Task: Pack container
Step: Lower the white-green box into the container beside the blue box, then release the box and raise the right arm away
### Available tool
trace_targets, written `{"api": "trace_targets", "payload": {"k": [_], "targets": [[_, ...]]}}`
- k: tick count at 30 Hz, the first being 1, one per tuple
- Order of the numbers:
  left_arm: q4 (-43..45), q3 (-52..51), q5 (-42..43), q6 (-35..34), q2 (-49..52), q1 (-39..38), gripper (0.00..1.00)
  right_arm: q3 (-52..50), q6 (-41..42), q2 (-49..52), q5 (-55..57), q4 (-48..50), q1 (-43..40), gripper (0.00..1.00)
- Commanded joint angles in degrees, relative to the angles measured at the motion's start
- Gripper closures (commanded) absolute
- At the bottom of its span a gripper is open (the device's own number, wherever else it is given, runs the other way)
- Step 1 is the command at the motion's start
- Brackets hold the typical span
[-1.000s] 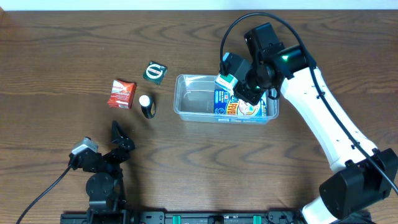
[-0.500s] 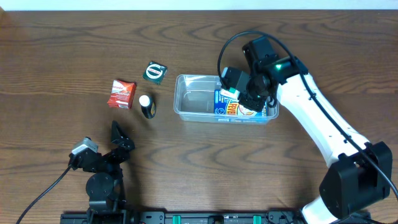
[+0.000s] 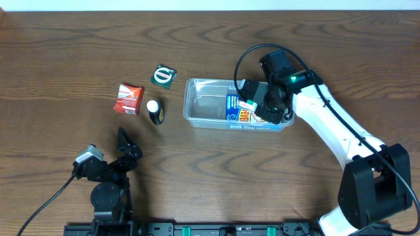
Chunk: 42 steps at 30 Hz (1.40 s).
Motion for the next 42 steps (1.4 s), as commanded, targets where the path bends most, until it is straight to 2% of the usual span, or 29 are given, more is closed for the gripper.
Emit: {"api": "trace_targets", "payload": {"k": [1, 5, 7, 16, 22, 26, 33, 34, 35, 36, 42], "targets": [[-0.6, -1.7, -0.3, 0.7, -0.3, -0.1, 0.02, -1.6, -1.8, 0.2, 0.1, 0.8, -1.1, 0.58], [-0.6, -1.7, -0.3, 0.7, -0.3, -0.1, 0.02, -3.2, -5.1, 0.2, 0.1, 2.0, -1.4, 0.44], [-0.6, -1.7, -0.3, 0.7, -0.3, -0.1, 0.02, -3.7, -7.0, 0.2, 0.1, 2.3, -1.7, 0.4], [-0.6, -1.7, -0.3, 0.7, -0.3, -0.1, 0.02, -3.9, -10.1, 0.2, 0.1, 5.5, -2.8, 0.34], [-0.6, -1.7, -0.3, 0.7, -0.3, -0.1, 0.02, -3.8, -9.2, 0.2, -2.1, 6.6, -2.3, 0.36], [-0.6, -1.7, -0.3, 0.7, -0.3, -0.1, 0.02, -3.2, -2.7, -0.1, -3.5, 8.1, -0.8, 0.31], [-0.6, -1.7, -0.3, 0.7, -0.3, -0.1, 0.02, 3.6, 9.5, -5.0, -3.8, 7.0, 3.1, 0.3], [-0.6, -1.7, -0.3, 0.7, -0.3, -0.1, 0.02, 4.9, 11.4, -6.3, -3.5, 7.1, 3.2, 0.28], [-0.6, -1.7, -0.3, 0.7, -0.3, -0.1, 0.02, 6.0, 12.9, -7.5, -3.0, 7.3, 3.1, 0.03], [-0.6, -1.7, -0.3, 0.7, -0.3, -0.1, 0.02, 7.2, 14.5, -9.0, -1.7, 7.7, 2.7, 0.01], [-0.6, -1.7, -0.3, 0.7, -0.3, -0.1, 0.02, 9.2, 31.2, -16.1, 13.0, 16.4, -4.3, 0.01]]}}
